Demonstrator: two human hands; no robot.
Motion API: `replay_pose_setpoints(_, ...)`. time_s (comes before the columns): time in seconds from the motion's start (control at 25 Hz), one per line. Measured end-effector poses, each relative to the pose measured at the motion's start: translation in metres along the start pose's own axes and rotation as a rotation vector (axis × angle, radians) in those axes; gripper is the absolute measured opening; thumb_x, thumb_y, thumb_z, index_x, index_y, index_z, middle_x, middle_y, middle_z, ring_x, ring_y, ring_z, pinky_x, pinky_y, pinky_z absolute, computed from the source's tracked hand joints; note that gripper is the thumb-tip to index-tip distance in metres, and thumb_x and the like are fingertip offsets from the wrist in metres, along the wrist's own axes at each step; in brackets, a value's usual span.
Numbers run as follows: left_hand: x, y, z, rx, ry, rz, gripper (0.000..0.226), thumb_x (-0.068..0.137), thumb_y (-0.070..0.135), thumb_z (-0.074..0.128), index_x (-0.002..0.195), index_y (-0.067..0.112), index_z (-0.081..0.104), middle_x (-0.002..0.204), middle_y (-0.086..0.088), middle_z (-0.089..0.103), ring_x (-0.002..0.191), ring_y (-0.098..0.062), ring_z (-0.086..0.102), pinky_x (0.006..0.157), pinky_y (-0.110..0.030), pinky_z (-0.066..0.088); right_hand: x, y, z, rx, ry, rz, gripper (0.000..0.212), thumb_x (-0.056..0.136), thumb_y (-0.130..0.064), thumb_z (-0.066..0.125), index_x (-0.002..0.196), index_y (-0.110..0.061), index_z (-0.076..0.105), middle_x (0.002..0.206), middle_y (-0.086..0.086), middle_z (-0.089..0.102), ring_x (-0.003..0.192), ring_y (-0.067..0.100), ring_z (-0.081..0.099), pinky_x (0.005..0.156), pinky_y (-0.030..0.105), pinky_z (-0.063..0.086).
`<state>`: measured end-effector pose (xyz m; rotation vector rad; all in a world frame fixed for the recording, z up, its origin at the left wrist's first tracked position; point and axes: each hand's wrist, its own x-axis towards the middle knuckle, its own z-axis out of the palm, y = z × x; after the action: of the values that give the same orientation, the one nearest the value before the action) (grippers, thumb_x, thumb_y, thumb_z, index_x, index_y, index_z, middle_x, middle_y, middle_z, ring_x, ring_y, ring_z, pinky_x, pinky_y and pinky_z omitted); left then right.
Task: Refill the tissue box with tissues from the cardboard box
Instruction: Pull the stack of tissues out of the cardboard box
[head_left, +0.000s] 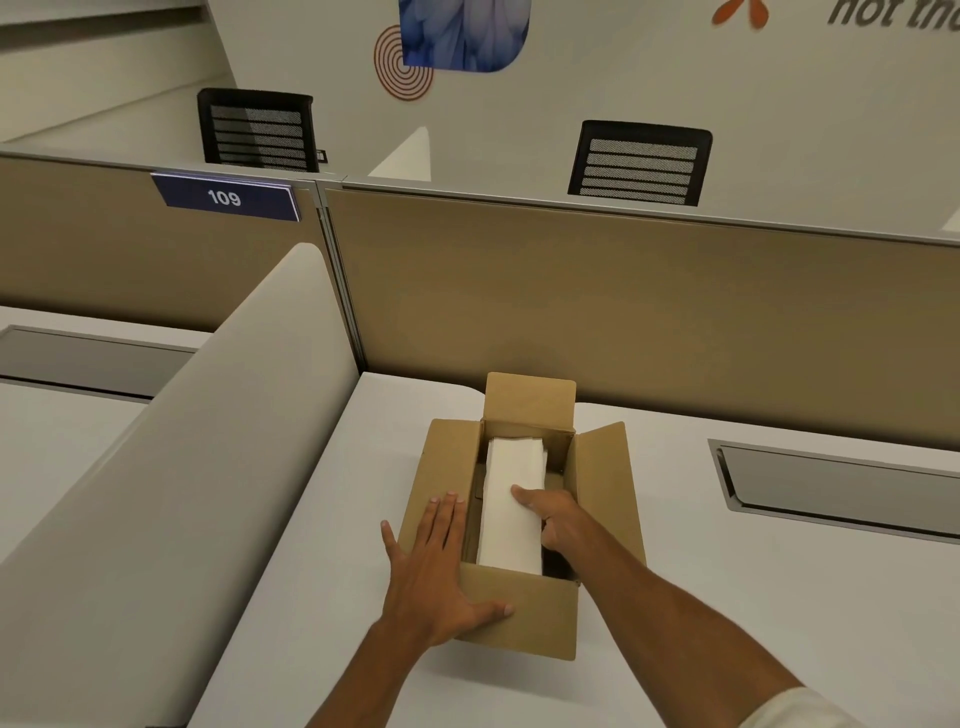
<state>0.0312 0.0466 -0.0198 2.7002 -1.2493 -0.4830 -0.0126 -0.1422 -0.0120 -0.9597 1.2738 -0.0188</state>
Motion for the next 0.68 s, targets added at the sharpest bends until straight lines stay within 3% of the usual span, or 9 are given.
replay_pose_setpoints(0.36, -0.003, 0.005, -0.006, -0.018, -0.017, -0.012, 0.135, 0.051, 0.097, 0.037, 0.147, 0.023, -0.022, 0.16, 0.006, -0.02, 0.148, -0.018, -0.016, 0.115, -0.064, -0.005, -0.004, 0.006, -0.003, 0.138, -0.056, -0.058, 0.069, 0.071, -0.01, 0.083, 0.127, -0.004, 0.043, 0.127, 0.021, 0.056, 0.112, 0.036, 0.059, 0.096, 0.056, 0.05)
replay_pose_setpoints(0.6, -0.003, 0.006, -0.006, -0.009, -0.019, -0.029, 0.136, 0.05, 0.097, 0.037, 0.148, 0.023, -0.021, 0.161, 0.005, -0.018, 0.148, -0.019, -0.014, 0.115, -0.064, -0.004, -0.012, 0.006, 0.001, 0.202, -0.026, -0.167, 0.059, 0.068, -0.012, 0.085, 0.113, -0.008, 0.047, 0.117, 0.016, 0.058, 0.084, 0.024, 0.06, 0.079, 0.043, 0.052)
replay_pose_setpoints(0.68, -0.002, 0.008, -0.005, 0.002, -0.019, -0.034, 0.136, 0.049, 0.097, 0.036, 0.148, 0.023, -0.019, 0.161, 0.005, -0.015, 0.149, -0.02, -0.012, 0.114, -0.064, -0.006, -0.016, 0.004, 0.001, 0.207, -0.03, -0.205, 0.063, 0.067, -0.014, 0.086, 0.118, -0.004, 0.05, 0.118, 0.016, 0.061, 0.09, 0.028, 0.063, 0.08, 0.045, 0.053)
